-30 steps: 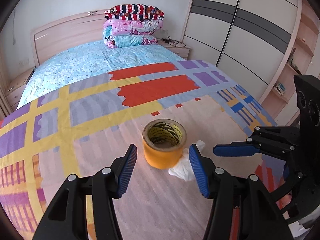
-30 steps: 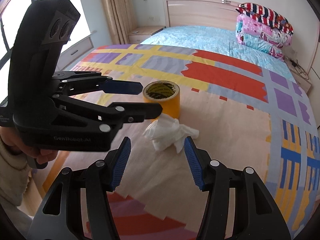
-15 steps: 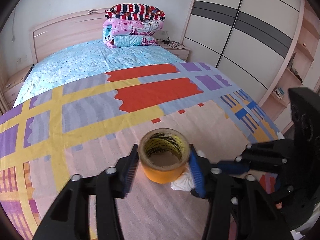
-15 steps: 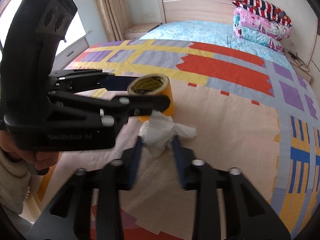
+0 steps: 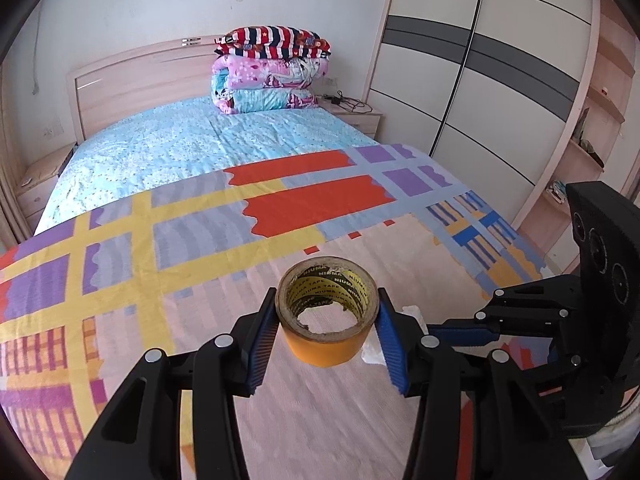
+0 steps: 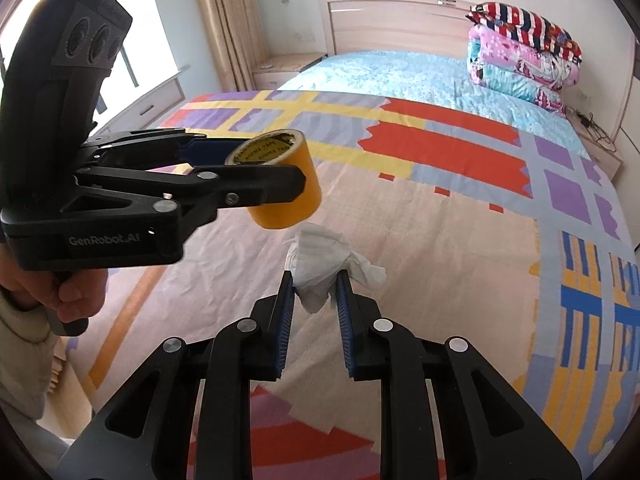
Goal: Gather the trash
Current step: 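Carry the tape roll with the left tool while the right tool carries the tissue to the bin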
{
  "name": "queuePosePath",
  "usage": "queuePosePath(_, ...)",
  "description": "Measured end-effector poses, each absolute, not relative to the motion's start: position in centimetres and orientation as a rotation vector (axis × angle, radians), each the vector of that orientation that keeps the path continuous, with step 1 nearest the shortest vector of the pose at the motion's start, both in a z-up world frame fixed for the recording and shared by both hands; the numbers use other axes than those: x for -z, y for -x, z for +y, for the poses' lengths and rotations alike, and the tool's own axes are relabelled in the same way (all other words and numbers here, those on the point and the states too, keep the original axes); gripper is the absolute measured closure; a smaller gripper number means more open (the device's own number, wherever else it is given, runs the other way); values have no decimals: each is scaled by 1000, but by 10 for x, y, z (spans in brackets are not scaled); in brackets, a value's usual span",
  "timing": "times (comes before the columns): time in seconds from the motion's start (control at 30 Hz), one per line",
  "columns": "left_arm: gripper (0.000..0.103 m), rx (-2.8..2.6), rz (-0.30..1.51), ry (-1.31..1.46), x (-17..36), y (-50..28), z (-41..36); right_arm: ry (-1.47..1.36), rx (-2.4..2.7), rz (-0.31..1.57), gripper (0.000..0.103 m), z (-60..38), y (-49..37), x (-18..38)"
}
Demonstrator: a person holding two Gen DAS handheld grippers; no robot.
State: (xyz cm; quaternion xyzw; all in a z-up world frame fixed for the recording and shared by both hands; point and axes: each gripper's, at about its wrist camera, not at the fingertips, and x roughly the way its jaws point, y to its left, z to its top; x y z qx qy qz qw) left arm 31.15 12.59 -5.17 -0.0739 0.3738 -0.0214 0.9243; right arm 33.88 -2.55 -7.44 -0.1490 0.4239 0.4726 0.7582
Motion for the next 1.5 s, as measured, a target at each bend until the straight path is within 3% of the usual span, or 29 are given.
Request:
queuePosePath(1.03,57,10,697,98,-3,-163,80,349,-1065,784,81,-114,-233,18)
queuePosePath(1.5,57,58,726,87,24,-104,37,320,-1119,837,81,-149,-184,36)
